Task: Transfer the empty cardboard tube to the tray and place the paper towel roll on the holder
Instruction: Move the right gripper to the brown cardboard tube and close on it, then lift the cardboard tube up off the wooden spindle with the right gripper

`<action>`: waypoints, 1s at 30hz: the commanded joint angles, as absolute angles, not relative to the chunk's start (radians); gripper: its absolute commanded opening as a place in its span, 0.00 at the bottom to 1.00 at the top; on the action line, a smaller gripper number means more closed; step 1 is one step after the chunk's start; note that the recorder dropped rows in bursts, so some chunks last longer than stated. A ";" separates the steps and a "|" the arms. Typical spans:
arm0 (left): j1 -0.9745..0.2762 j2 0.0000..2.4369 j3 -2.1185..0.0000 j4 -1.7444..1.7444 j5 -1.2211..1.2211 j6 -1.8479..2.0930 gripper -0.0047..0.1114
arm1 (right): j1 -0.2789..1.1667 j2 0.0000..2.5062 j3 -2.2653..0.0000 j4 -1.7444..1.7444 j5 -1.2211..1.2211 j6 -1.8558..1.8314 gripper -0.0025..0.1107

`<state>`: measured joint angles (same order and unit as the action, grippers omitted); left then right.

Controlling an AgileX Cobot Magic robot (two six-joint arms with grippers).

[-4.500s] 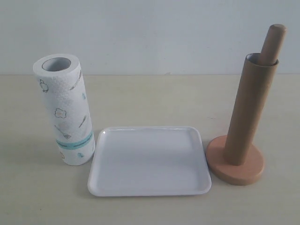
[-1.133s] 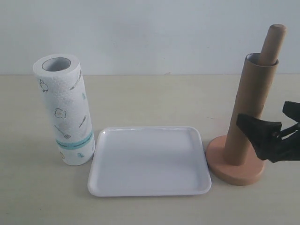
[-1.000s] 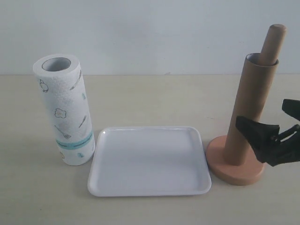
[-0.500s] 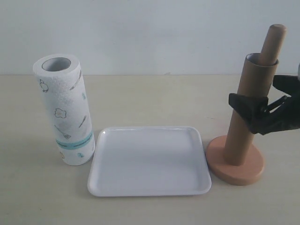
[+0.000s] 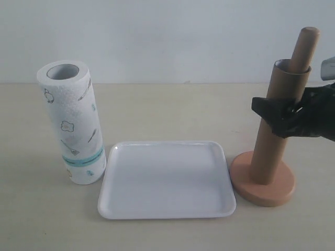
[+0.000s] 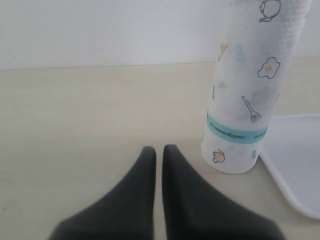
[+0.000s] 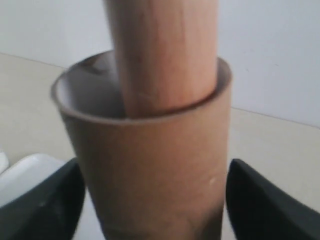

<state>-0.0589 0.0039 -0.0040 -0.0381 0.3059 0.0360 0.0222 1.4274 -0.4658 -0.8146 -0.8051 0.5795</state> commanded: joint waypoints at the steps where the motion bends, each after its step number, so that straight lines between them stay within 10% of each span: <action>1: -0.056 0.000 0.000 -0.041 0.306 0.031 0.08 | 0.020 1.428 -0.472 -0.844 -0.824 0.587 0.33; 5: -0.056 0.000 0.000 -0.041 0.306 0.031 0.08 | 0.020 1.428 -0.472 -0.840 -0.824 0.587 0.02; 30: -0.056 0.000 0.000 -0.041 0.306 0.031 0.08 | 0.020 1.426 -0.473 -0.829 -0.948 0.595 0.02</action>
<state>-0.0589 0.0039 -0.0040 -0.0381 0.3059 0.0360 0.0222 1.4283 -0.4674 -0.8331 -0.8596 0.5845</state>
